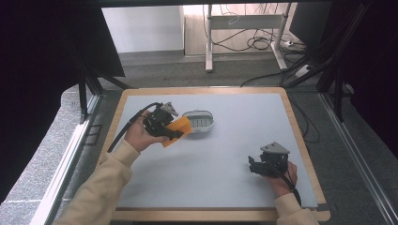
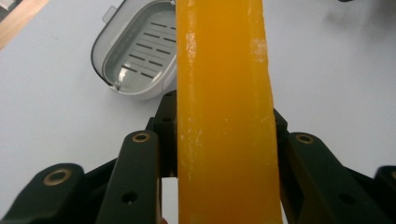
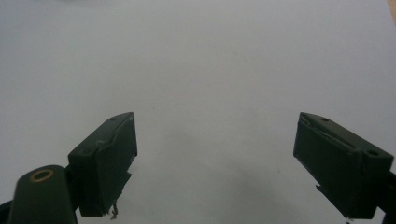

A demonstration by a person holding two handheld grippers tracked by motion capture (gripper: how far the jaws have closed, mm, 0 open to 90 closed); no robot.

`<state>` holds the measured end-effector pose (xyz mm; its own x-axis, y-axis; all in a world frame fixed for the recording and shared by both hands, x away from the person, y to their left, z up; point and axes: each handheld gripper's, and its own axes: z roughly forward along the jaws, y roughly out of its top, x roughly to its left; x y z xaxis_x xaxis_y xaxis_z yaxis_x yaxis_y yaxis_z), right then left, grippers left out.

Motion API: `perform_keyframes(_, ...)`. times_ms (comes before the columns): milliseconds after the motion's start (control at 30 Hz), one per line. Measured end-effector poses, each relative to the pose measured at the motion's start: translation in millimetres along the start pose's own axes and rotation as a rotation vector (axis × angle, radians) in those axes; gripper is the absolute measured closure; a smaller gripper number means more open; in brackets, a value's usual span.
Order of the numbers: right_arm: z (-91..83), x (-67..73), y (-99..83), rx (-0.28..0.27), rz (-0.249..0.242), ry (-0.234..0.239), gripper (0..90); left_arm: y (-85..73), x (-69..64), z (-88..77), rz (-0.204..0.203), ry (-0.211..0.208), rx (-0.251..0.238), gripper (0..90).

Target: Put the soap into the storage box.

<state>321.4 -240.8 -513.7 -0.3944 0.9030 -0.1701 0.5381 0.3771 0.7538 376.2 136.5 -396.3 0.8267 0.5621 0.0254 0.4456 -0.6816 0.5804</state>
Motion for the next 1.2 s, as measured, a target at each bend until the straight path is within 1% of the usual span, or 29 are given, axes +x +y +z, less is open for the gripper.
perform_keyframes(67,-0.2,-0.1,0.0,-0.002,-0.001,-0.002,13.7,4.6,1.5,1.0,0.008,0.006,0.009,61.8)
perform_keyframes(233,0.9,-1.3,-0.4,0.004,-0.003,-0.001,13.7,12.8,5.3,4.8,0.029,0.003,0.011,61.8)
perform_keyframes(300,1.1,-1.3,-0.6,0.004,-0.001,0.0,13.7,15.3,7.0,8.5,0.025,-0.005,0.007,61.8)
perform_keyframes(533,0.4,-1.7,-0.8,0.004,0.002,-0.002,13.7,26.6,9.7,22.1,0.063,-0.01,0.029,61.8)
perform_keyframes(633,0.9,-2.4,-1.0,0.005,0.001,-0.002,13.7,30.8,11.6,25.7,0.067,-0.006,0.041,61.8)
perform_keyframes(667,1.1,-2.4,-1.0,0.005,0.001,-0.001,13.7,30.8,11.6,25.7,0.067,-0.006,0.041,61.8)
perform_keyframes(700,1.2,-2.3,-1.0,0.006,0.003,-0.001,13.7,32.7,12.6,27.9,0.073,0.007,0.05,61.8)
perform_keyframes(733,1.1,-2.2,-1.1,0.005,0.002,-0.001,13.7,33.3,13.1,28.8,0.08,0.01,0.048,61.8)
perform_keyframes(933,0.1,-1.2,-0.7,0.0,-0.005,-0.006,13.7,37.7,15.6,33.4,0.09,0.0,0.048,61.8)
perform_keyframes(1033,0.2,-1.7,-1.1,0.003,-0.003,-0.007,13.7,38.7,18.2,36.7,0.085,-0.01,0.044,61.8)
perform_keyframes(1133,0.3,-2.0,-1.0,0.003,-0.002,-0.008,13.7,38.7,20.3,39.2,0.086,-0.007,0.044,61.8)
perform_keyframes(1167,0.5,-1.7,-0.9,0.007,-0.003,-0.004,13.7,38.6,22.0,41.6,0.097,0.003,0.039,61.8)
perform_keyframes(1200,0.7,-1.4,-1.0,0.006,-0.003,-0.001,13.7,38.6,23.3,43.2,0.099,-0.001,0.035,61.8)
